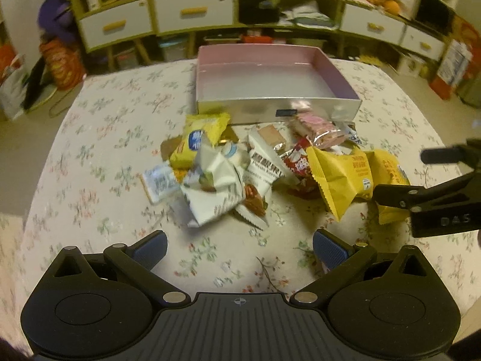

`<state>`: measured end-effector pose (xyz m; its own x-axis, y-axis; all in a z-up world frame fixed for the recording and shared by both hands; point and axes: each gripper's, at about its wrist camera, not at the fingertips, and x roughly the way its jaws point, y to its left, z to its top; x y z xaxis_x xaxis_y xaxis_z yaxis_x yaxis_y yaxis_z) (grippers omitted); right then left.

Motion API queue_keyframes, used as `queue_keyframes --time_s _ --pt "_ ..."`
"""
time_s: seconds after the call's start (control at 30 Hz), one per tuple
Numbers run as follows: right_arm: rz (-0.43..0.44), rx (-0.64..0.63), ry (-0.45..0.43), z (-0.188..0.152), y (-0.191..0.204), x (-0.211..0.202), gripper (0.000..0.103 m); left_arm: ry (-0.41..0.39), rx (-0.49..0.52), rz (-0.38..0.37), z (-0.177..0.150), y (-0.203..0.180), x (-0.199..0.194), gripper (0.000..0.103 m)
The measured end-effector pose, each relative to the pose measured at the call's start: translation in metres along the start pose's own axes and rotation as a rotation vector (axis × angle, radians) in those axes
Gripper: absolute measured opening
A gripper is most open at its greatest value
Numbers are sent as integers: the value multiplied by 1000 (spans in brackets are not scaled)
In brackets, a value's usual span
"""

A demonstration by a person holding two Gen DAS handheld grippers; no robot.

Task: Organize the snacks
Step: 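Grasp the white-green chip bag with left tool while right tool grasps yellow waffle pack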

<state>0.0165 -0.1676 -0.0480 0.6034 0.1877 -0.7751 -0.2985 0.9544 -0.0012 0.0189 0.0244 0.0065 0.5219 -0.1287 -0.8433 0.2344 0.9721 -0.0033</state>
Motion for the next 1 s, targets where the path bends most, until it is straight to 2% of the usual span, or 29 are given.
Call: queue_keyframes --time_s 0.1,0.27,0.47,0.6,0.73,1.0 --pt "55 -102 -23 5 1 1 98 11 45 -1 8 3 5 103" --pt "88 -233 -1 4 9 8 98 -6 26 -6 12 14 12 102" --pt "34 -421 7 -1 31 21 96 -26 -26 -35 21 20 24 97" --pt "-14 -482 15 0 39 31 95 -19 -44 -56 25 21 33 93" --pt "-49 -516 31 4 45 42 92 -9 -69 -38 26 25 43 85" --pt "-66 -525 26 3 54 49 72 -13 -112 -38 28 32 49 60"
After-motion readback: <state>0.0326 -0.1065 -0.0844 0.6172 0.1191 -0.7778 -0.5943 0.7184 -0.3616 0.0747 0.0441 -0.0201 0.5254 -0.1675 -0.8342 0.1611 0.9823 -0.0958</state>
